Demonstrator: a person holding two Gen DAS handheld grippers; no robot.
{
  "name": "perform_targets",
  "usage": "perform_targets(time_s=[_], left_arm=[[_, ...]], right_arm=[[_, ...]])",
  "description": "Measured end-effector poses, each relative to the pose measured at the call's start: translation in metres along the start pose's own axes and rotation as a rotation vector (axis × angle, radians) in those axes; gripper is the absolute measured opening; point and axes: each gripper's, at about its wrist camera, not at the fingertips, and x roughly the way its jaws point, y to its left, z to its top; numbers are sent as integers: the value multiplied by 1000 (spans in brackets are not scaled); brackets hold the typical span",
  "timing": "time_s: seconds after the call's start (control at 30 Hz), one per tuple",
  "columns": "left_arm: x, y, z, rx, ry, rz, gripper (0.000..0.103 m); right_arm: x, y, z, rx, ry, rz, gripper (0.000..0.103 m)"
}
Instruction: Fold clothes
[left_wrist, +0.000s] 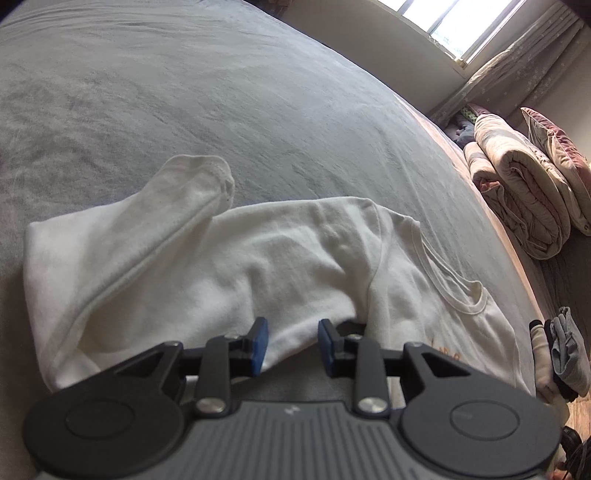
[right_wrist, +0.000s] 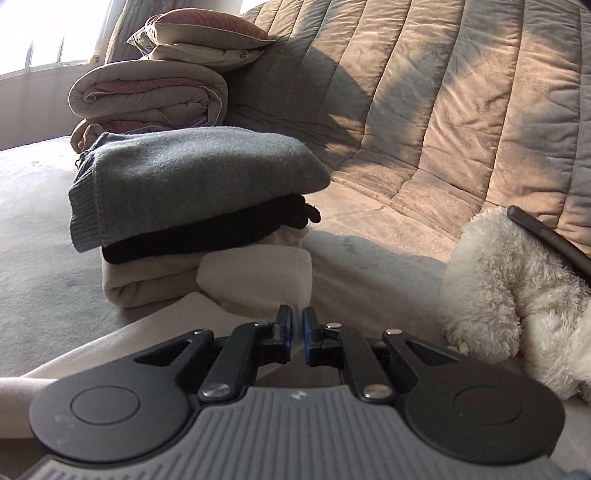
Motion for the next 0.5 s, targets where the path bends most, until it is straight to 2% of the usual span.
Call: perform_targets(time_s=[0.07, 0.1, 0.17, 0.23, 0.27, 0.3, 0.4, 0.5], left_arm=[[0, -1, -3, 24, 12, -33, 35], [-1, -1, -4, 32, 13, -45, 35], [-1, 0, -5, 37, 11, -64, 37], [-2, 1, -6, 27, 12, -77, 37], [-3, 2, -7, 19, 13, -82, 37], [-4, 0, -8, 20, 24, -87, 37], [-9, -5, -11, 24, 59, -101, 37], [-9, -10, -23, 31, 133, -130, 37]], right_arm=[[-2, -8, 0, 74, 49, 40, 11], [-5, -13, 0, 115, 76, 61, 16], [-10, -21, 0, 191, 127, 103, 17], [-20, -27, 2, 235, 162, 136, 26], [-26, -28, 3, 251, 179, 158, 41], [-33, -29, 4, 264, 197, 184, 45], [-55, -28, 6, 284, 263, 261, 45], [-80, -23, 4, 294, 344, 330, 45]])
